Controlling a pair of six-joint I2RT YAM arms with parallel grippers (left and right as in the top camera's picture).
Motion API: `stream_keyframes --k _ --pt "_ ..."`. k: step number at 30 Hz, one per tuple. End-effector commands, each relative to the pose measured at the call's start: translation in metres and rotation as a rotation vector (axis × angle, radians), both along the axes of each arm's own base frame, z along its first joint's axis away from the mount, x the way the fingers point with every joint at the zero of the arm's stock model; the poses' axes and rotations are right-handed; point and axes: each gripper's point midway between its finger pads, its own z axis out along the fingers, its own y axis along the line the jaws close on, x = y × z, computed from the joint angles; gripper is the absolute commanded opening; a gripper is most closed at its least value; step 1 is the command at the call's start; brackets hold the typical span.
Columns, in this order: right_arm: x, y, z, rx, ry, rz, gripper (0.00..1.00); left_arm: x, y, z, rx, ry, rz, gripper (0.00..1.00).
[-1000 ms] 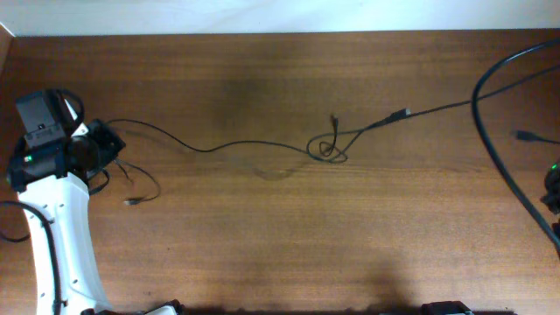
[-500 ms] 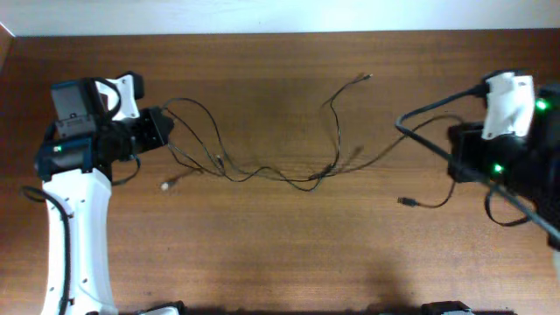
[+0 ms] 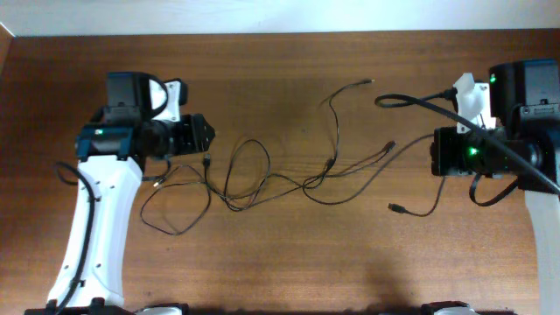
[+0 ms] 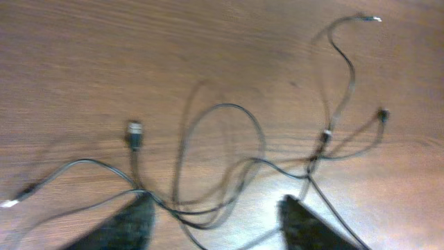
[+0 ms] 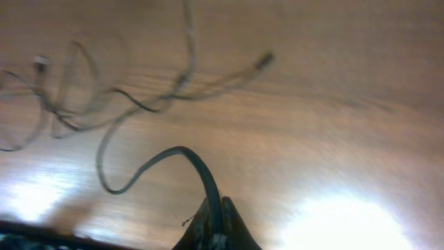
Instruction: Untangle cables
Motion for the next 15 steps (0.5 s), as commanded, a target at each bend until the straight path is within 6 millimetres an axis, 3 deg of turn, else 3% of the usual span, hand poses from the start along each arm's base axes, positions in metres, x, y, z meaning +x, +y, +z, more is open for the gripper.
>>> stream_keyframes --k 1,2,9,12,15 --pt "0.004 -0.031 -0.013 -0.107 0.064 -0.119 0.04 -0.006 -0.045 -0.003 -0.047 0.037 -0.128 0.11" --pt "0.005 -0.036 -0.018 -0.108 0.082 -0.135 0.04 -0.008 -0.057 -0.010 -0.046 0.057 -0.161 0.00" --pt "0.000 -0.051 -0.062 -0.069 0.281 -0.196 0.04 -0.033 -0.138 -0.078 -0.014 0.257 -0.381 0.00" --pt "-0.004 -0.051 -0.082 -0.071 0.346 -0.193 0.04 -0.045 -0.157 -0.102 0.006 0.325 -0.439 0.00" --pt "-0.004 -0.051 -0.115 -0.073 0.400 -0.197 0.04 -0.057 -0.172 -0.128 0.045 0.390 -0.486 0.04"
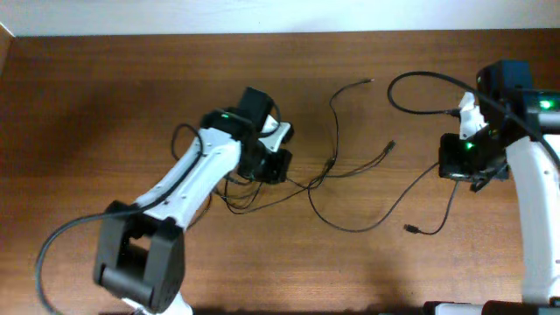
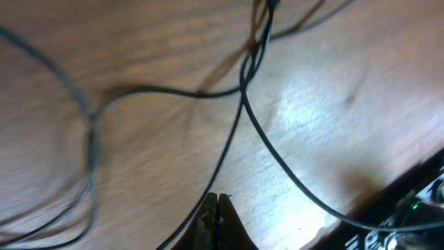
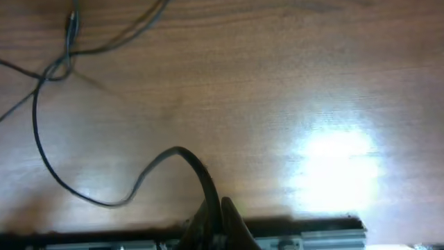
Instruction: Untangle cables
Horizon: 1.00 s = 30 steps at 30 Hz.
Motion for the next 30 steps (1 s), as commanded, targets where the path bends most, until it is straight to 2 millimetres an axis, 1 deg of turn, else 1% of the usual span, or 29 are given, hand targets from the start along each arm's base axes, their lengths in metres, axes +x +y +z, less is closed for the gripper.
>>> stream_keyframes --k 1,2,4,8,11,13,14,16,17,19,20,21,22,23,25,26,27,28,30 --pt "-0.002 -0.001 -0.034 0.009 0.065 -0.038 0.04 -0.007 -0.012 -0.023 0.050 0.039 -0.045 0.05" --pt "-0.002 -0.001 -0.045 0.010 0.071 -0.053 0.04 -0.007 -0.009 -0.035 0.102 0.043 -0.053 0.06" --pt "-0.002 0.003 -0.067 0.034 0.082 -0.061 0.04 -0.009 -0.007 -0.049 0.147 0.060 -0.061 0.07" --pt "-0.005 0.029 -0.099 0.185 0.091 -0.055 0.05 -0.012 -0.005 -0.069 0.171 0.107 -0.065 0.08" --pt "-0.012 0.039 -0.120 0.241 0.110 -0.055 0.05 -0.013 -0.004 -0.076 0.177 0.120 -0.074 0.08" --pt "-0.016 0.049 -0.126 0.302 0.121 -0.055 0.05 -0.013 -0.004 -0.076 0.175 0.110 -0.103 0.07" --pt "-0.018 0.054 -0.125 0.337 0.125 -0.055 0.04 -0.013 -0.004 -0.076 0.172 0.100 -0.127 0.06" --pt "-0.017 0.060 -0.123 0.371 0.122 -0.053 0.05 -0.007 -0.004 -0.067 0.169 0.095 -0.125 0.07" --pt "-0.017 0.060 -0.123 0.374 0.121 -0.053 0.04 -0.001 -0.006 -0.058 0.165 0.084 -0.122 0.08" --pt "-0.017 0.060 -0.123 0.374 0.121 -0.053 0.05 0.010 -0.012 -0.042 0.152 0.055 -0.121 0.13" --pt "-0.017 0.060 -0.123 0.373 0.121 -0.050 0.05 0.019 -0.017 -0.027 0.139 0.028 -0.121 0.15" --pt "-0.017 0.060 -0.123 0.373 0.121 -0.050 0.04 0.019 -0.018 -0.022 0.138 0.023 -0.137 0.14" --pt "-0.017 0.060 -0.123 0.373 0.121 -0.050 0.05 0.014 -0.017 -0.020 0.141 0.032 -0.175 0.17" --pt "-0.017 0.060 -0.123 0.373 0.121 -0.050 0.05 0.006 -0.014 -0.021 0.152 0.051 -0.212 0.23" --pt "-0.017 0.060 -0.123 0.373 0.120 -0.050 0.05 -0.018 -0.004 -0.023 0.184 0.129 -0.302 0.39" --pt "-0.017 0.060 -0.123 0.373 0.121 -0.050 0.05 -0.032 0.000 -0.026 0.199 0.175 -0.341 0.45" --pt "-0.017 0.060 -0.123 0.373 0.121 -0.050 0.05 -0.038 0.001 -0.030 0.206 0.190 -0.351 0.47" --pt "-0.017 0.060 -0.123 0.373 0.121 -0.050 0.05 -0.045 0.001 -0.036 0.215 0.205 -0.364 0.52" --pt "-0.017 0.060 -0.123 0.373 0.121 -0.050 0.05 -0.055 0.000 -0.045 0.221 0.216 -0.396 0.57"
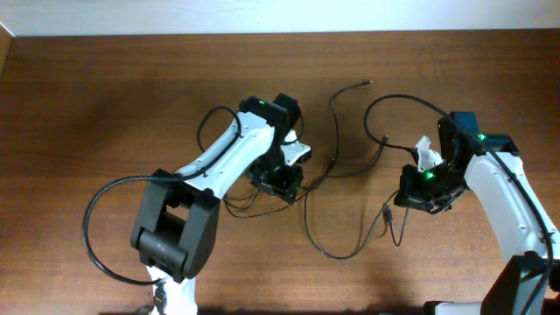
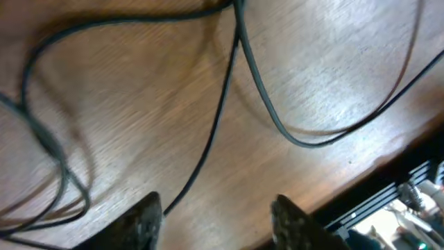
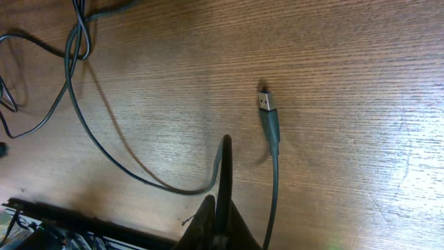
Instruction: Untangle cables
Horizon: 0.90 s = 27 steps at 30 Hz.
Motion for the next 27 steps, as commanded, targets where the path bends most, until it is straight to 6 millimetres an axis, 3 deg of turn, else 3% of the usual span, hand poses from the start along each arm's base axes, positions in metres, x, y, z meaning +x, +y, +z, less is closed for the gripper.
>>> stream_keyframes --k 1,3,6,8,10,15,18,21,23,27 --pt "-0.002 0.002 0.000 0.020 0.004 -0.007 0.05 -0.021 0.000 -0.021 0.012 0.040 -0.096 0.59" --pt "-0.002 0.002 0.000 0.020 0.004 -0.007 0.05 -0.022 0.000 -0.035 0.041 0.002 -0.134 0.56" --pt "-0.002 0.002 0.000 0.020 0.004 -0.007 0.05 -0.011 -0.006 -0.045 0.030 -0.069 -0.147 0.44" --pt "-0.002 0.002 0.000 0.020 0.007 -0.007 0.05 0.005 -0.010 -0.050 0.024 -0.140 -0.142 0.13" --pt "-0.003 0.002 0.000 0.020 -0.001 0.021 0.05 0.035 0.002 -0.054 0.133 -0.272 -0.077 0.00" --pt "0.008 -0.017 -0.007 -0.096 -0.037 -0.001 0.05 0.072 -0.009 -0.053 0.115 -0.430 -0.017 0.00" --pt "0.015 -0.055 -0.014 -0.318 -0.025 -0.162 0.05 0.079 -0.014 -0.058 0.099 -0.455 0.006 0.00" --pt "0.017 -0.113 -0.008 -0.645 -0.042 -0.332 0.04 0.073 -0.018 -0.065 0.077 -0.415 0.012 0.00" --pt "0.016 -0.143 0.000 -0.782 -0.057 -0.412 0.05 0.078 -0.002 -0.066 0.168 -0.451 0.009 0.00" --pt "0.013 -0.173 0.000 -0.767 -0.047 -0.538 0.04 0.092 0.080 -0.054 0.548 -0.548 0.217 0.00"
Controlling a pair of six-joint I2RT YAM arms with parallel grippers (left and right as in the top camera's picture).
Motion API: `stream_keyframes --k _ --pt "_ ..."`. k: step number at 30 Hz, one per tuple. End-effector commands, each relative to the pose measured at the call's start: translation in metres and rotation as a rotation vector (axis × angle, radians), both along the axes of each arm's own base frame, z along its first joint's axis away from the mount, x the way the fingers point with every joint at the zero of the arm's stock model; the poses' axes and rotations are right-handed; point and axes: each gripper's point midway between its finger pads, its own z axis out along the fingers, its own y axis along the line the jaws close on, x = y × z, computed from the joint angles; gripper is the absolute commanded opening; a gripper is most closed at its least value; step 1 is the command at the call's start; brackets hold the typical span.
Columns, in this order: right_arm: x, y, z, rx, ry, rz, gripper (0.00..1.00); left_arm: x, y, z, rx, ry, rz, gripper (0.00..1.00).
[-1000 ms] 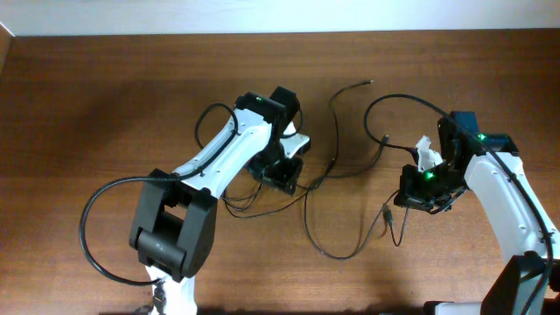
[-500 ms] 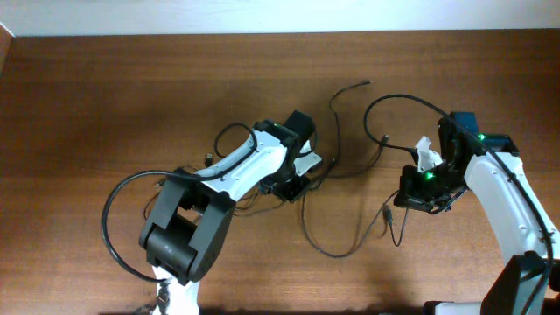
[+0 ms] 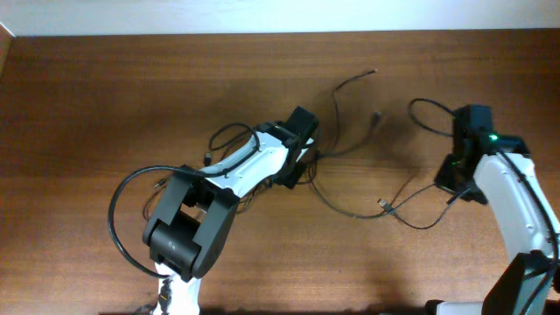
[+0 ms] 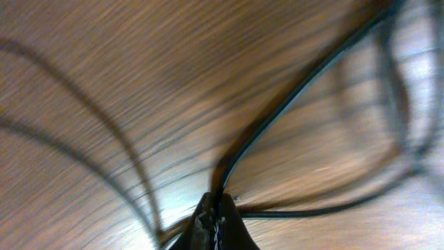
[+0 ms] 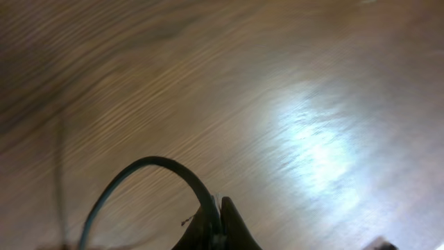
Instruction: Untangle cables
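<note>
Several thin black cables (image 3: 335, 105) lie crossed over one another on the wooden table (image 3: 96, 96), with ends at the far middle and a plug (image 3: 383, 206) right of centre. My left gripper (image 3: 300, 168) is at the knot in the middle, shut on one cable (image 4: 277, 114); in the left wrist view the strand leaves the shut left gripper (image 4: 215, 208). My right gripper (image 3: 453, 178) is at the right, shut on a cable (image 5: 149, 167) that arches out of its fingertips (image 5: 225, 208). From it the strand sags across to the plug.
More loops of cable (image 3: 223, 138) lie under and left of the left arm. A thick black loop (image 3: 426, 107) of the right arm's own wiring hangs beside it. The table's far edge (image 3: 280, 33) meets a white wall.
The left gripper, then open over the strands, is now shut on one cable slightly farther right. The right gripper, still holding its cable, has moved right and toward the far side.
The left gripper first stood open at the left, with the right shut on a cable end at the right. Then the left was shut at the central tangle, later open there, and now shut again. The right kept its cable, came inward, and is now farther out.
</note>
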Motion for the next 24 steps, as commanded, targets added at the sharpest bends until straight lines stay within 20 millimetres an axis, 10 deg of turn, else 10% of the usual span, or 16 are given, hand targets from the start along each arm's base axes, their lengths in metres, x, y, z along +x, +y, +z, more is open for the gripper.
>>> stream_keyframes --k 1,6,11,17,24 --pt "-0.012 -0.031 0.000 -0.015 -0.014 -0.139 0.04 0.007 0.087 0.007 0.293 -0.082 0.288 0.00" --pt "-0.018 -0.045 -0.006 0.097 -0.056 -0.243 0.04 0.019 0.145 0.042 0.148 -0.089 0.590 0.00" --pt "-0.017 -0.045 -0.006 0.098 -0.063 -0.245 0.04 0.063 0.158 0.153 -0.487 -0.284 0.787 0.00" --pt "-0.016 -0.043 -0.006 0.113 -0.067 -0.242 0.04 0.054 0.224 0.235 -0.727 -0.470 0.966 0.00" --pt "0.032 -0.013 -0.002 0.308 -0.237 -0.060 0.05 0.035 0.223 0.223 -0.697 -0.384 0.940 0.00"
